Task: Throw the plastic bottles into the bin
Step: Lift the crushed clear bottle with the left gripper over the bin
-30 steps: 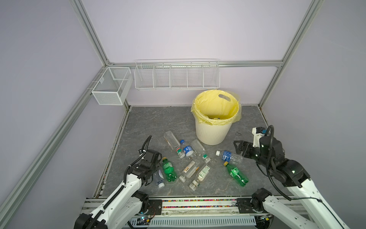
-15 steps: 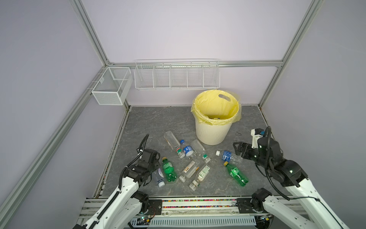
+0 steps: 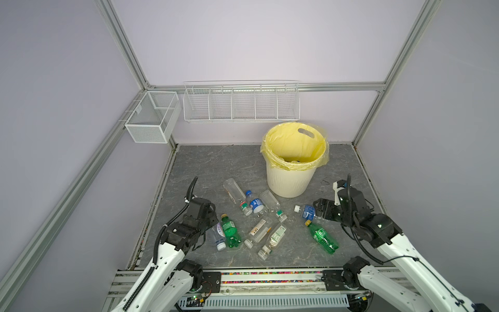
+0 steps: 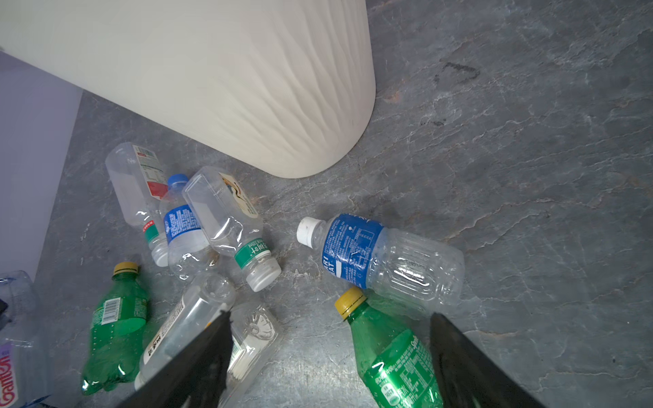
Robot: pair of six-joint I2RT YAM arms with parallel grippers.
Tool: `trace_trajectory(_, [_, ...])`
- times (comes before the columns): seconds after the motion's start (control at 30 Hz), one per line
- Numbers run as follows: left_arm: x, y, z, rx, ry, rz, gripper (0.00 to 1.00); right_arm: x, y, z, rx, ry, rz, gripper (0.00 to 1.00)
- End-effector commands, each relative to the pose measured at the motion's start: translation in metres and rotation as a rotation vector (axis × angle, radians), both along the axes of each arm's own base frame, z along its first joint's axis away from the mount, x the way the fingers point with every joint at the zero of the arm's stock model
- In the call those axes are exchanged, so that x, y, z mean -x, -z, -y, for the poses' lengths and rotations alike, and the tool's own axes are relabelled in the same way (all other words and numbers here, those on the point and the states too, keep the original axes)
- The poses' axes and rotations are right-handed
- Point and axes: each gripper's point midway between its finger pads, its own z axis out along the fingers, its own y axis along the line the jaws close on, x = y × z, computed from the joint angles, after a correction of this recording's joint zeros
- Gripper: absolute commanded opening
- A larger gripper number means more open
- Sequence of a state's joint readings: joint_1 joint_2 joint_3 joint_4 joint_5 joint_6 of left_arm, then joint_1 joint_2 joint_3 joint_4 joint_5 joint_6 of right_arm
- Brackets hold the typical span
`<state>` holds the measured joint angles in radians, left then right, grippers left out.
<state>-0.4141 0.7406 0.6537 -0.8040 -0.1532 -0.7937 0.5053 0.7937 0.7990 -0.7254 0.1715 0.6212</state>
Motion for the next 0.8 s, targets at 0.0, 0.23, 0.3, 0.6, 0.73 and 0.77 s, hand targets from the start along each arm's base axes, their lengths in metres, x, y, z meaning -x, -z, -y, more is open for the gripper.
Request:
trace_trajectory(0.0, [0.001,-0.015,0.003,0.008,0.029,0.000,0.45,-0.001,0.007,-0.004,-0.018,-0.008,-0.013,0.88])
trace_trajectory(0.23, [-0.010,-0.047,0.024,0.103,0.074,0.044,0.45,0.001,0.014,-0.003,-0.012,-0.005,-0.027,0.88])
trace_trajectory(0.3, [-0.016,-0.061,0.030,0.128,0.090,0.062,0.45,0.003,0.015,-0.002,-0.014,-0.004,-0.028,0.88])
trace_trajectory(0.6, [-0.042,-0.122,0.060,0.253,0.160,0.181,0.45,0.009,0.013,0.004,-0.016,0.014,-0.015,0.88])
trace_trajectory(0.73, [-0.050,-0.137,0.071,0.296,0.192,0.213,0.45,0.011,0.012,0.007,-0.009,0.020,-0.009,0.88])
trace_trajectory(0.77, [-0.052,-0.140,0.074,0.307,0.199,0.215,0.44,0.012,0.012,0.008,-0.008,0.021,-0.009,0.88])
